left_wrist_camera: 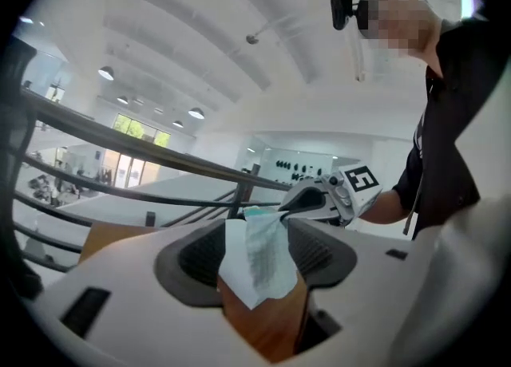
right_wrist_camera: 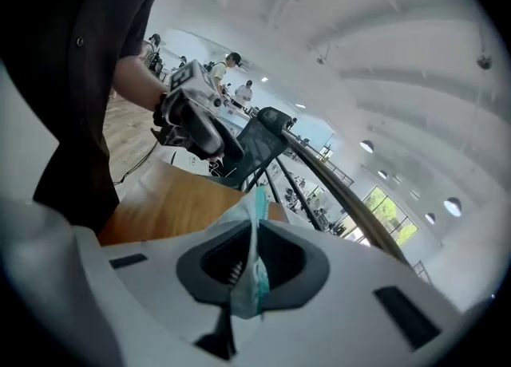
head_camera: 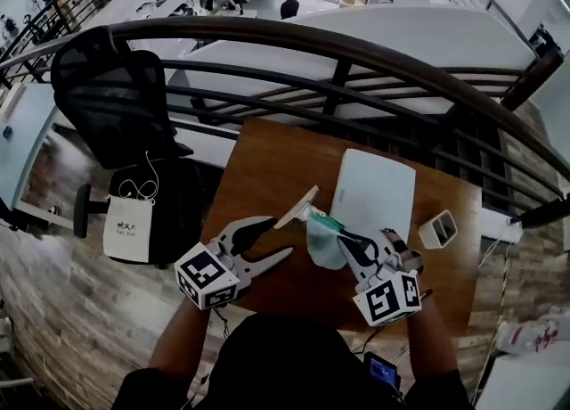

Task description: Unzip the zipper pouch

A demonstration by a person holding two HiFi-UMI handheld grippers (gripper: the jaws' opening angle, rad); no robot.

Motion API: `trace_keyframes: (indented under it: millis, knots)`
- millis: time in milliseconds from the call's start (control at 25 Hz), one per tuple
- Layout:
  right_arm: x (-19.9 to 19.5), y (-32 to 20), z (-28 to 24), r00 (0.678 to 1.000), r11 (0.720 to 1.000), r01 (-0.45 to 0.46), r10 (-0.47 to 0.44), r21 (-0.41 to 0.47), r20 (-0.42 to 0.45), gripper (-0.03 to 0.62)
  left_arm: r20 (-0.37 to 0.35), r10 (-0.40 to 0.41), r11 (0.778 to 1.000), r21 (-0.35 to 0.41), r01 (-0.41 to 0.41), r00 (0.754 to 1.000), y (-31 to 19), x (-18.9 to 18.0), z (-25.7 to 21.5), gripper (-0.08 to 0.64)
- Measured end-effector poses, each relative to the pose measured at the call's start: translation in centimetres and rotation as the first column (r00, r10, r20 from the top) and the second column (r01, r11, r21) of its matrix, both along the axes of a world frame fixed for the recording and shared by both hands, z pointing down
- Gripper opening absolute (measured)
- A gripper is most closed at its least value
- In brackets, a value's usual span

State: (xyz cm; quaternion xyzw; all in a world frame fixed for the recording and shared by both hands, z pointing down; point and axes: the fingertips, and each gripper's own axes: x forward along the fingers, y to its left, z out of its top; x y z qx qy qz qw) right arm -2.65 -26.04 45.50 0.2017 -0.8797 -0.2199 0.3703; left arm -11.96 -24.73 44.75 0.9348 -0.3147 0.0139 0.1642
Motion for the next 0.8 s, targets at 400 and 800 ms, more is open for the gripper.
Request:
trace_keyframes:
  millis: [400, 800]
  knots:
    - [5.4, 3.5, -3.2, 0.997, 0.995, -0.071, 0.068, 0.071, 0.04, 0.021, -0.237, 0.311, 0.937, -0.084, -0.338, 0.92, -0.6, 9.0, -2.0, 0.252]
    - [8.7, 4.8, -4.4, 0.995, 0.995, -0.085, 0.082, 0.059, 0.066, 0.021, -0.304, 0.444, 0.868, -0.089, -0.489, 0.843, 0.2, 14.6, -3.7, 0.176]
